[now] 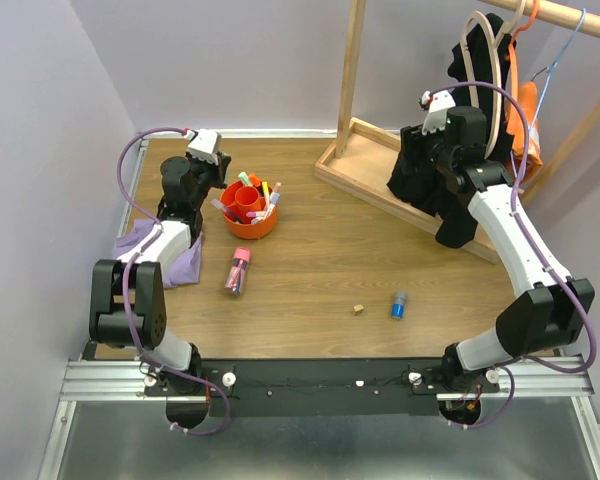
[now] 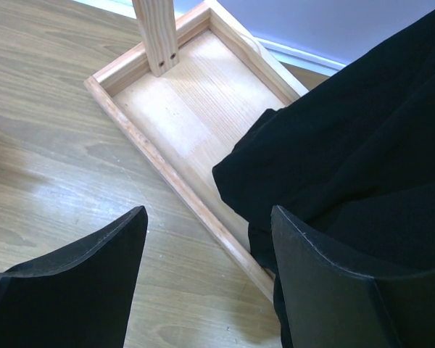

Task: Sort the stationery into containers
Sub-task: Place the stationery in the storage box.

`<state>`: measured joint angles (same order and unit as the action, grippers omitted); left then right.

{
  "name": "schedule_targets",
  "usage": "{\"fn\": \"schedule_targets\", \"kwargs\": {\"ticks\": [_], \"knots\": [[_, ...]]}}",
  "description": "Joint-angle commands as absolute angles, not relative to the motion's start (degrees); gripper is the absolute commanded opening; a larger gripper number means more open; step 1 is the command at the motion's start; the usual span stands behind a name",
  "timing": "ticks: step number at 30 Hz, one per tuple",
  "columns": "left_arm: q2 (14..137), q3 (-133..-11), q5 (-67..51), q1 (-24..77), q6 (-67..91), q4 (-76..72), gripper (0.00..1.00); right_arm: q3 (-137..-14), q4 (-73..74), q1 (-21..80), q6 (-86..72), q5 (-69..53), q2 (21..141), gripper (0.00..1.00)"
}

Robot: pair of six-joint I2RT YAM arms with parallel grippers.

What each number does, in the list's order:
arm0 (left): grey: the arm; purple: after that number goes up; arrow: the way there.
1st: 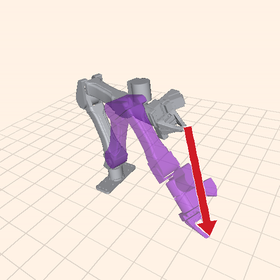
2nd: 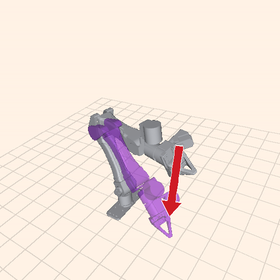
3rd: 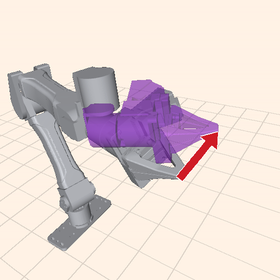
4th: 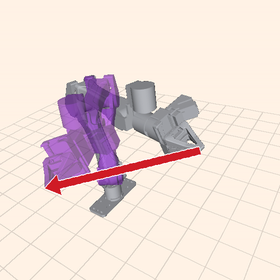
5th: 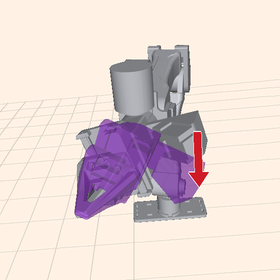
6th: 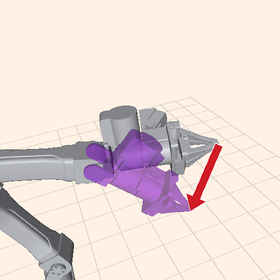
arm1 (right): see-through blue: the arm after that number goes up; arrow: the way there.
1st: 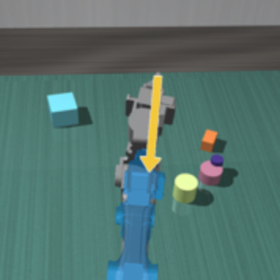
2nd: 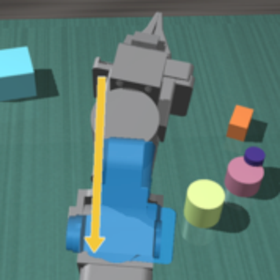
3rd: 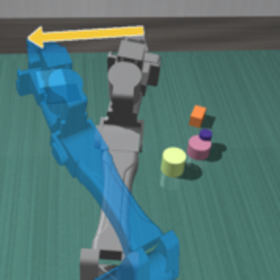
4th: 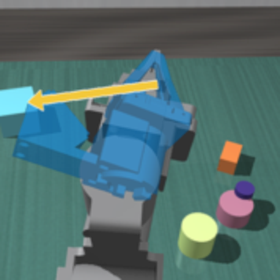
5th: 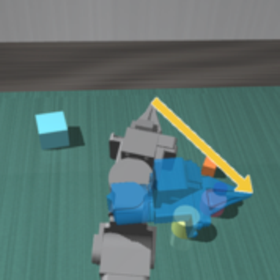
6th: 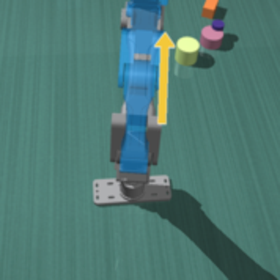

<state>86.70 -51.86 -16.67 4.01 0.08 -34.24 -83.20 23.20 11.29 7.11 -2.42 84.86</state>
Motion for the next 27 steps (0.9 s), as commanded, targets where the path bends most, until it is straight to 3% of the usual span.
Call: {"fn": "schedule_targets", "kwargs": {"ticks": [1,19,22,24,25,27], "knots": [[90.3,-54.1,-21.1,3.2,2.9,-35.1,0.0,-85.1,22.9,11.0,7.4,-3.1,86.3,0.77],[99.1,-55.2,-19.6,3.1,4.6,-35.3,0.0,-84.7,23.7,11.1,8.2,-3.4,87.2,0.77],[97.9,-55.8,-19.6,2.7,5.2,-33.6,0.23,-84.3,23.9,11.1,8.8,-4.7,86.8,0.78],[96.9,-56.7,-21.5,2.4,5.7,-32.0,0.32,-83.7,23.9,11.1,8.7,-6.0,86.4,0.78],[95.5,-57.0,-21.8,2.0,6.7,-30.3,0.43,-83.1,23.9,11.1,8.6,-6.5,86.2,0.78],[93.7,-57.5,-22.1,1.9,7.5,-28.5,0.52,-82.6,24.3,11.0,8.5,-9.2,85.9,0.78]]}}
